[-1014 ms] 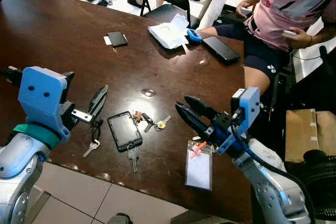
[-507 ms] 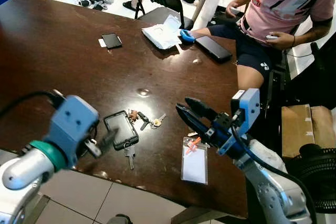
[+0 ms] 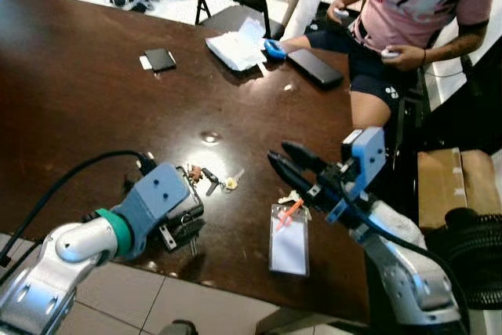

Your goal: Hang keys on a hook

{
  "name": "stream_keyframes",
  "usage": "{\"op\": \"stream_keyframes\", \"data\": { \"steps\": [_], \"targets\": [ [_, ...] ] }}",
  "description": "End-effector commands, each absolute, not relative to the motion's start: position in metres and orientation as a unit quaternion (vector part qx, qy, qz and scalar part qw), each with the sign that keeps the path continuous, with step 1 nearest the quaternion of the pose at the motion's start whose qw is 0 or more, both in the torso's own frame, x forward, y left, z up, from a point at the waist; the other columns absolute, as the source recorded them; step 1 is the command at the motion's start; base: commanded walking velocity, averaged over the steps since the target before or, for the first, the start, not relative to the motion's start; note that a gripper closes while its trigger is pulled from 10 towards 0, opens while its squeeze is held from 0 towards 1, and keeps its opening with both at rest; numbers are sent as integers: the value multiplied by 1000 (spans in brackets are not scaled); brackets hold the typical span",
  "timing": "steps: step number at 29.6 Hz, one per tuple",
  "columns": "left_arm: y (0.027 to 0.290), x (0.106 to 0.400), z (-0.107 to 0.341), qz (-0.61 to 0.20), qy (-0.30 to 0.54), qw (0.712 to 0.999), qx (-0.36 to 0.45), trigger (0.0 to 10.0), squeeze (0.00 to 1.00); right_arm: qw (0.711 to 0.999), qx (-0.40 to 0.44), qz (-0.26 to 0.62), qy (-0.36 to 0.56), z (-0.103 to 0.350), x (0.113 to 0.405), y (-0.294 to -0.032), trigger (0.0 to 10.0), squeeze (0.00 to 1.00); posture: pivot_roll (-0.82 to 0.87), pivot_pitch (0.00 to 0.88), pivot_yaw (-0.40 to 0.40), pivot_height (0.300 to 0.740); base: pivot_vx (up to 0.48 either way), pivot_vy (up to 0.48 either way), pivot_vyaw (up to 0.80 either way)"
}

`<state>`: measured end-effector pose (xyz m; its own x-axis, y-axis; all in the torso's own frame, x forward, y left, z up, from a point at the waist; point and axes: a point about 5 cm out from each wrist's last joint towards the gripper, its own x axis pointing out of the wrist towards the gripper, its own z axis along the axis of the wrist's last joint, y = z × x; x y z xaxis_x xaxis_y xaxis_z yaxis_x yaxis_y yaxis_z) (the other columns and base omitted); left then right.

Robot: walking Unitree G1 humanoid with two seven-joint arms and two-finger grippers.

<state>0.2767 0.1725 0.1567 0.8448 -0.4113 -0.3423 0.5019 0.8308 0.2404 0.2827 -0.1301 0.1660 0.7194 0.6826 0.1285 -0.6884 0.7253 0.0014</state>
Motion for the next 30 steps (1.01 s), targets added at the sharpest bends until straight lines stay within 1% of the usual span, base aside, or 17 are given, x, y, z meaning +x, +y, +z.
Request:
{"op": "stream_keyframes", "data": {
  "steps": [1,4,5,6,7,8,10,15,16,17,19,20,22,23,30],
  "targets": [
    [189,277,147,-197,184,955,124,10000,0,929,17,365,-62,165,284,-131,10000,0,77,39,31,740,0,0,0],
    [192,279,145,-194,188,955,118,10000,0,928,17,367,-65,165,285,-131,10000,0,77,39,31,740,0,0,0],
    [199,275,147,-190,195,958,94,10000,0,925,18,373,-66,165,283,-128,10000,0,88,50,36,740,0,0,0],
    [199,275,147,-190,195,958,94,10000,0,925,18,373,-66,165,283,-128,10000,0,88,50,36,740,0,0,0],
    [208,268,148,-187,204,958,71,10000,0,923,21,378,-66,164,281,-127,10000,0,89,55,39,740,0,0,0],
    [208,268,148,-187,204,958,71,10000,0,923,21,378,-66,164,281,-127,10000,0,89,55,39,740,0,0,0],
    [221,256,150,-178,222,958,41,9922,0,920,25,385,-67,164,278,-125,10000,0,91,60,41,740,0,0,0],
    [229,250,149,-164,235,958,34,9961,0,919,28,387,-67,164,276,-124,10000,0,94,65,42,740,0,0,0],
    [233,249,150,-153,235,959,31,8627,0,918,29,389,-66,163,275,-124,10000,0,96,69,39,740,0,0,0],
    [237,250,152,-137,230,963,30,9137,0,917,31,392,-66,163,274,-123,10000,0,96,69,39,740,0,0,0],
    [240,251,153,-125,227,965,32,9059,0,916,32,395,-66,163,273,-122,10000,0,94,71,35,740,0,0,0],
    [243,251,154,-118,227,966,38,8471,0,915,32,397,-66,163,273,-121,10000,0,94,71,35,740,0,0,0],
    [245,250,153,-116,230,965,44,8471,0,915,33,398,-66,164,273,-121,10000,0,94,71,35,740,0,0,0],
    [243,246,150,-121,239,962,57,7373,0,915,32,398,-66,164,273,-122,10000,0,96,77,35,740,0,0,0],
    [233,247,149,-120,239,962,52,7412,0,914,33,398,-65,163,272,-122,10000,0,95,78,33,740,0,0,0]
  ]
}}
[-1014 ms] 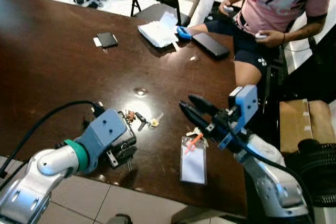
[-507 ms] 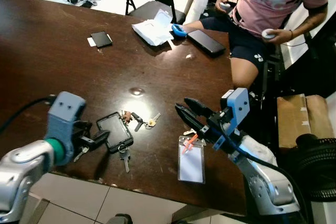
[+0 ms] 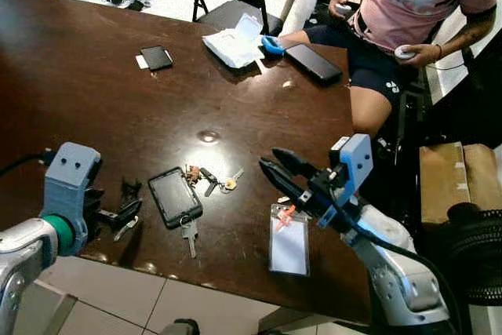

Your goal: Hang keys on a hook

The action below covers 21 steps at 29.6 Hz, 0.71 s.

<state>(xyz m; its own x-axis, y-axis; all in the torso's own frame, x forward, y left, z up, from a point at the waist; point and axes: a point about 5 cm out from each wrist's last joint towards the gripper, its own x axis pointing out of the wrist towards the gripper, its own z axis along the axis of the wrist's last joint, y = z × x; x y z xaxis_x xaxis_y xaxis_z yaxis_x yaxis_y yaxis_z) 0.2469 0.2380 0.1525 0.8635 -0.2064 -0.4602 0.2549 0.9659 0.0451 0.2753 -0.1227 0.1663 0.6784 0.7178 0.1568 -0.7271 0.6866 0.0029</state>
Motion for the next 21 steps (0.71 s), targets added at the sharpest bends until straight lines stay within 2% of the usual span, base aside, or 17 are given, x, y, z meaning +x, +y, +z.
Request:
{"op": "stream_keyframes", "data": {
  "steps": [1,6,7,8,9,11,17,21],
  "targets": [
    [229,248,148,-119,239,962,50,7059,0,914,34,398,-64,163,272,-122,10000,0,95,80,32,740,0,0,0],
    [224,252,145,-110,239,963,50,6863,0,915,33,398,-64,163,272,-122,10000,0,94,80,33,740,0,0,0],
    [225,253,144,-103,239,964,51,6235,0,915,33,397,-64,163,272,-123,10000,0,94,80,33,740,0,0,0],
    [225,253,144,-103,239,964,51,6235,0,915,33,397,-64,163,272,-123,10000,0,94,80,33,740,0,0,0],
    [226,254,143,-97,239,965,52,4824,0,915,33,397,-64,163,272,-123,10000,0,95,85,34,740,0,0,0],
    [226,254,143,-97,239,965,52,4824,0,915,33,397,-64,163,272,-123,10000,0,95,85,34,740,0,0,0],
    [228,256,142,-76,238,967,55,3725,0,914,35,398,-63,163,271,-122,10000,0,95,88,33,740,0,0,0],
    [230,256,140,-67,240,967,60,3569,0,915,35,398,-63,163,271,-122,10000,0,95,88,33,740,0,0,0]
  ]
}}
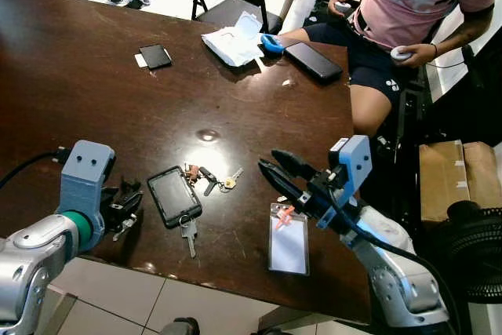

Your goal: Hang keys on a hook

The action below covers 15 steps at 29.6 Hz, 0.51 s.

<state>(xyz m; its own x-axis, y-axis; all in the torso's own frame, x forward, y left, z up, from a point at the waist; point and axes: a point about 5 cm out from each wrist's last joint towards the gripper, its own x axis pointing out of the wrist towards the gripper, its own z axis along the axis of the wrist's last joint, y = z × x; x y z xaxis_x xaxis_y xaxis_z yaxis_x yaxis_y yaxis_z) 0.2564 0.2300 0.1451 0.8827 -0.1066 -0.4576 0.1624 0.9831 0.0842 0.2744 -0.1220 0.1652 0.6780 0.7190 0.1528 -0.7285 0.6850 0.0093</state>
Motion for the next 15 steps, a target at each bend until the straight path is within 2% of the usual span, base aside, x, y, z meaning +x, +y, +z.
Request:
{"op": "stream_keyframes", "data": {
  "steps": [1,10,11,13,14,15],
  "targets": [
    [230,256,140,-66,240,966,62,4275,0,915,35,398,-63,163,271,-122,10000,0,95,88,33,740,0,0,0],
    [231,254,136,-64,248,964,72,4863,0,915,35,398,-63,164,271,-122,10000,0,94,90,33,740,0,0,0],
    [230,252,135,-68,251,963,71,6863,0,915,34,398,-62,164,271,-122,10000,0,97,92,32,740,0,0,0],
    [229,249,134,-74,255,962,70,6863,0,915,34,398,-62,164,271,-123,10000,0,97,92,32,740,0,0,0],
    [227,249,136,-80,247,963,68,10000,263,915,34,398,-62,164,272,-123,10000,0,97,90,31,740,0,0,0],
    [227,249,136,-80,247,963,68,10000,263,915,34,398,-62,164,272,-123,10000,0,97,90,31,740,0,0,0]
  ]
}}
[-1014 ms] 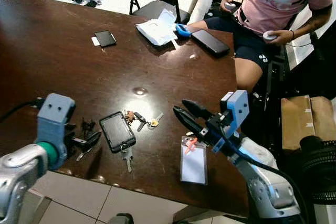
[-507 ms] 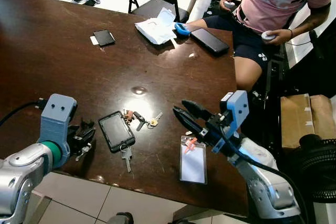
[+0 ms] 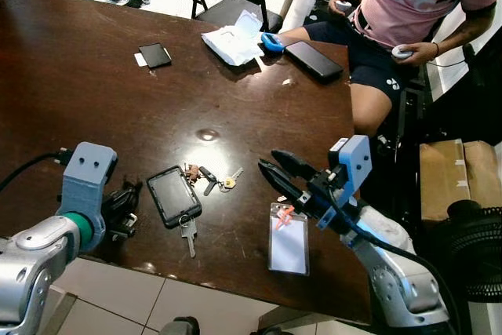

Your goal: Hang keys on a hook

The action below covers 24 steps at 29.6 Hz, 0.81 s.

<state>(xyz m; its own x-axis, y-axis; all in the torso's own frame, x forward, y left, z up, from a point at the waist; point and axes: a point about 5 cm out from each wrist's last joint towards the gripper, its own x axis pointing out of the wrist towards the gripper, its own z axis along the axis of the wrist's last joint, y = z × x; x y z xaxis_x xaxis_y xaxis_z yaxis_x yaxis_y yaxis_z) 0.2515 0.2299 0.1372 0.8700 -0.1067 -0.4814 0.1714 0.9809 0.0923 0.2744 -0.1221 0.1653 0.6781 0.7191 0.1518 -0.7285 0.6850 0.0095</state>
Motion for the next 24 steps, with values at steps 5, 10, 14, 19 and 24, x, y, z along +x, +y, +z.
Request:
{"op": "stream_keyframes", "data": {
  "steps": [5,10,14,19,24],
  "targets": [
    [226,252,140,-75,231,968,68,10000,1000,915,34,397,-62,164,272,-122,10000,0,98,91,32,740,0,0,0],
    [229,252,143,-68,228,969,66,10000,1000,916,35,395,-63,164,273,-123,10000,0,107,103,33,740,0,0,0],
    [234,252,149,-60,224,971,61,10000,1000,916,37,395,-65,165,275,-121,10000,0,114,119,31,740,0,0,0],
    [237,248,147,-52,235,968,66,10000,0,914,38,398,-66,166,276,-119,10000,0,115,120,28,740,0,0,0],
    [235,243,138,-55,255,962,79,1608,0,916,37,396,-61,164,273,-123,10000,0,111,127,29,740,0,0,0]
  ]
}}
